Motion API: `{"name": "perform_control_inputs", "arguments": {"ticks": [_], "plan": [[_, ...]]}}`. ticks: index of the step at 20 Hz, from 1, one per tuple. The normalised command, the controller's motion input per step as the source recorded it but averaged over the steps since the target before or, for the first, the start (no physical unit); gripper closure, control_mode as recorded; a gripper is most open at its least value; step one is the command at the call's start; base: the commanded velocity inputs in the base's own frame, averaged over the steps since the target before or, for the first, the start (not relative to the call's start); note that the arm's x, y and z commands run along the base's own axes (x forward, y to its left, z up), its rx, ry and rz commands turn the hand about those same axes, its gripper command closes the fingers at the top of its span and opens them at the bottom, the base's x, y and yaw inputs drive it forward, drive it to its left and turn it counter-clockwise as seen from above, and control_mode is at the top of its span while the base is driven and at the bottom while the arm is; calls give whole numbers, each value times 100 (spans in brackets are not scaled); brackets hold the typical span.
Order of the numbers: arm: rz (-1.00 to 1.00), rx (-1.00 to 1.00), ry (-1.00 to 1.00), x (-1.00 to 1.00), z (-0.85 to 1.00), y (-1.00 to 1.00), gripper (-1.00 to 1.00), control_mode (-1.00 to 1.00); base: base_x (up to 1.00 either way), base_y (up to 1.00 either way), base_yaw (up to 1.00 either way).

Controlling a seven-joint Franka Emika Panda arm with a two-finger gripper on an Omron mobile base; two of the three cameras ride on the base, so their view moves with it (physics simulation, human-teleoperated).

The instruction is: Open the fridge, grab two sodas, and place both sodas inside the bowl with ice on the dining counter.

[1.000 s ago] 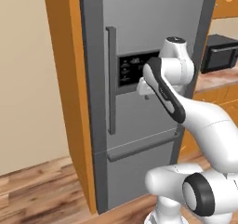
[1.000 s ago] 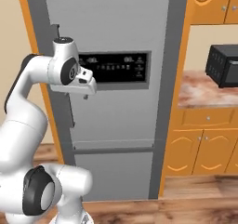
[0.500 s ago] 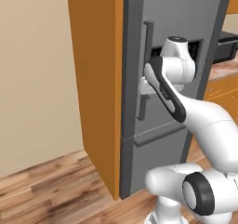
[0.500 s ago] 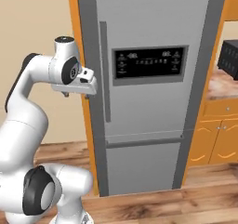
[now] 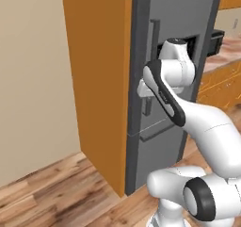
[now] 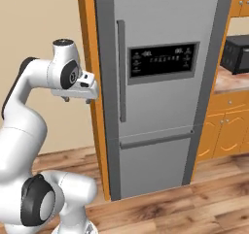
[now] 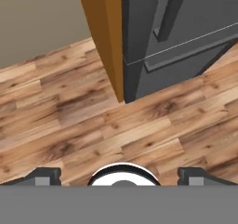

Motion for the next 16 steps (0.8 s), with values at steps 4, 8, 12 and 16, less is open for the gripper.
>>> {"name": "perform_control_inputs", "arguments": {"ticks": [4, 8, 12, 16], "plan": [[0, 0, 0, 0, 0, 0, -100, 100, 8, 29, -39], [0, 0, 0, 0, 0, 0, -100, 100, 20, 59, -38], [0, 0, 0, 0, 0, 0, -100, 100, 13, 65, -32], [0, 0, 0, 0, 0, 0, -100, 100, 15, 51, -23]]}}
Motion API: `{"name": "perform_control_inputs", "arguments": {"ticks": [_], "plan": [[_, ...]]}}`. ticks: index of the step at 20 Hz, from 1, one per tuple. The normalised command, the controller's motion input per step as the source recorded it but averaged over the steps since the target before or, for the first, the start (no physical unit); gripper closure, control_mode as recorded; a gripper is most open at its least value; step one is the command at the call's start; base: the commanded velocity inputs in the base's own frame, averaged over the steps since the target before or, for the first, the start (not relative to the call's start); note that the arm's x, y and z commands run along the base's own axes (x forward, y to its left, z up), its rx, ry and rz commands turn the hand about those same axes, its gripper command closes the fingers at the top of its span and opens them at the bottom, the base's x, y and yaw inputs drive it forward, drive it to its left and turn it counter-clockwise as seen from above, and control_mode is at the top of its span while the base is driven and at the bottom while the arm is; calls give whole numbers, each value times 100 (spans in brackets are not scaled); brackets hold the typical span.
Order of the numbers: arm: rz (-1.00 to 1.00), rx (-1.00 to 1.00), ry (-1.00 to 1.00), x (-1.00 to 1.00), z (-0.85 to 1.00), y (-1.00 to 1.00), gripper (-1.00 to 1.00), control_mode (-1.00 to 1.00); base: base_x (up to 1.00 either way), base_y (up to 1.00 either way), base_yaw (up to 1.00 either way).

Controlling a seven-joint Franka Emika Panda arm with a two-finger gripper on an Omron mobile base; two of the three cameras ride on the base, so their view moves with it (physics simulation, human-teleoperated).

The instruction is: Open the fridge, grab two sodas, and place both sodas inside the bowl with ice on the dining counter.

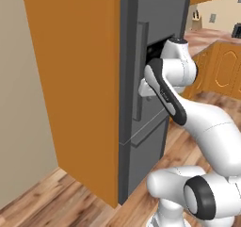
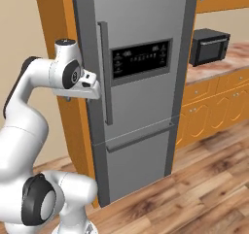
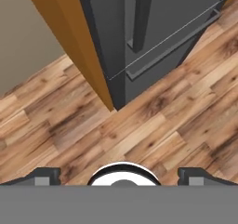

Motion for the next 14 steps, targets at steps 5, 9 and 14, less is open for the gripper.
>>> {"name": "perform_control_inputs", "arguments": {"ticks": [5, 9, 14], "plan": [[0, 0, 0, 0, 0, 0, -100, 100, 11, 7, -3], [3, 3, -12, 29, -29, -10, -100, -100, 8, 0, 0], [20, 10, -37, 28, -34, -25, -100, -100, 0, 0, 0]]}}
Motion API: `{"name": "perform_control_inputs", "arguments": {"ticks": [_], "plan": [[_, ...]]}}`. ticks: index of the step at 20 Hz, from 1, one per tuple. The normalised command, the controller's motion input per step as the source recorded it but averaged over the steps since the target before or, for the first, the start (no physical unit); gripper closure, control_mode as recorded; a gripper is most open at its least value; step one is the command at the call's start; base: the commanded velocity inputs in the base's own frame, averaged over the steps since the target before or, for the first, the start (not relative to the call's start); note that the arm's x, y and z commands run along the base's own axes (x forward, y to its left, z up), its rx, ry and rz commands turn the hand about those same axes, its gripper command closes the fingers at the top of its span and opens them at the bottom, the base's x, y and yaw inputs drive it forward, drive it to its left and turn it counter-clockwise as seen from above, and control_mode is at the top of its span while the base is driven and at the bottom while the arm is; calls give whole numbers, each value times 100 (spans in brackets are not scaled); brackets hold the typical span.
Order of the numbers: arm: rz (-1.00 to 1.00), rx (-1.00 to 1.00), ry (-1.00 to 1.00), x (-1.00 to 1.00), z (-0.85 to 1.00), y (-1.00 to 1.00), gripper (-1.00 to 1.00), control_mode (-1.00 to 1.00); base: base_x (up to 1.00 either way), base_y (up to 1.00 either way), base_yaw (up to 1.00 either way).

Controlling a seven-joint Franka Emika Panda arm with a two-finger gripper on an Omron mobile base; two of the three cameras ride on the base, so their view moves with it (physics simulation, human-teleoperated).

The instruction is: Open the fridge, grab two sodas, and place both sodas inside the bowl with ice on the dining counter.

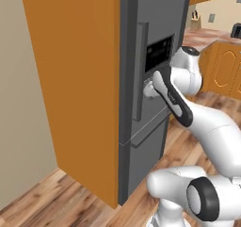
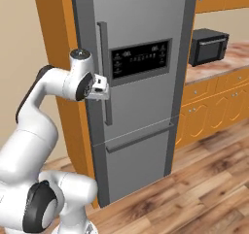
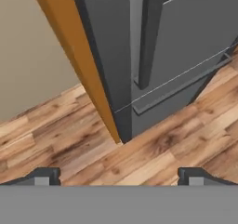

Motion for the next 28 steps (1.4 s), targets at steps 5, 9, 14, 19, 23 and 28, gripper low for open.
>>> {"name": "perform_control_inputs", "arguments": {"ticks": [5, 9, 14, 19, 23, 28], "plan": [[34, 15, -39, 22, -29, -13, -100, -100, 0, 0, 0], [38, 16, -32, 28, -21, -3, -100, -100, 0, 0, 0], [39, 11, -28, 24, -13, -3, -100, -100, 0, 0, 0], [25, 5, -28, 4, -3, -10, -100, -100, 0, 0, 0], [3, 1, -21, 21, 0, 0, -100, -100, 0, 0, 0], [-12, 0, -9, 25, 0, 4, -100, -100, 0, 0, 0]]}}
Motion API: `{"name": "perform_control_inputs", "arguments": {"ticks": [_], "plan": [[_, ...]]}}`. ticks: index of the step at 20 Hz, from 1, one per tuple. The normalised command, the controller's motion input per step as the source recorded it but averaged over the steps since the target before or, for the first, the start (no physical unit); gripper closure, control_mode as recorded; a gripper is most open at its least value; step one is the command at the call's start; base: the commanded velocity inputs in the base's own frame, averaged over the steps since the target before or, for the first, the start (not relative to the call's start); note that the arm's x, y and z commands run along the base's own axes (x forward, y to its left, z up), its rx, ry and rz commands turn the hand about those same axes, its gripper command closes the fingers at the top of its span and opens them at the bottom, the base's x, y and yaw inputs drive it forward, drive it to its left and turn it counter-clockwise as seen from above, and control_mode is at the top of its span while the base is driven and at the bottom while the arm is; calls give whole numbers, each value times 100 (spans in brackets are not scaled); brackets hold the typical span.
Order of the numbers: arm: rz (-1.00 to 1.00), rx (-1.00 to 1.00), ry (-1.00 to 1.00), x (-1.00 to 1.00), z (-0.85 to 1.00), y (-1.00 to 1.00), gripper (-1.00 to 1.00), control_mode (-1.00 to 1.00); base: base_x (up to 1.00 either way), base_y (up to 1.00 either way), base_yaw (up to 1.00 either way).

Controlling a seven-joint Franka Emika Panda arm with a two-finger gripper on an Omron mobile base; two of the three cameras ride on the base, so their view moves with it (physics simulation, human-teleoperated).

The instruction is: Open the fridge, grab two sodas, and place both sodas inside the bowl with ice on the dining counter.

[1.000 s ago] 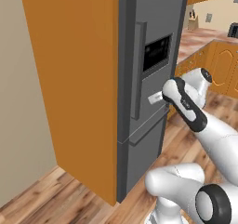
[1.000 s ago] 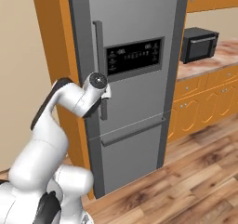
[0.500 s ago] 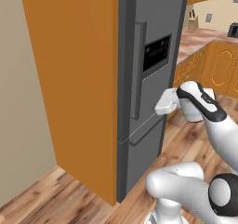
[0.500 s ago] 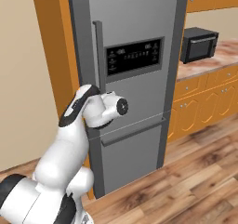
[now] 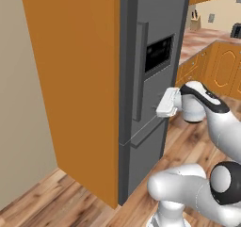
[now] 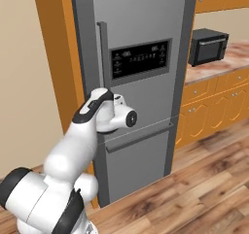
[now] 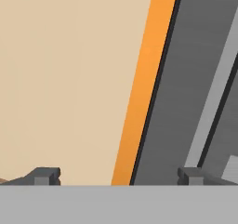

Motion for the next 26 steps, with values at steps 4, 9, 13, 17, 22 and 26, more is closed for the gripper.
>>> {"name": "perform_control_inputs", "arguments": {"ticks": [4, 9, 13, 17, 22, 26], "plan": [[-15, 0, -1, 35, 0, 11, -100, -100, 0, 0, 0], [-11, 0, 1, 46, 0, 3, -100, -100, 0, 0, 0], [0, 0, 0, 40, 0, 0, -100, -100, 0, 0, 0], [0, 0, 0, 31, 0, 0, -100, -100, 0, 0, 0], [0, 0, 0, 28, 0, 0, -100, -100, 0, 0, 0], [0, 0, 0, 33, 0, 0, -100, -100, 0, 0, 0]]}}
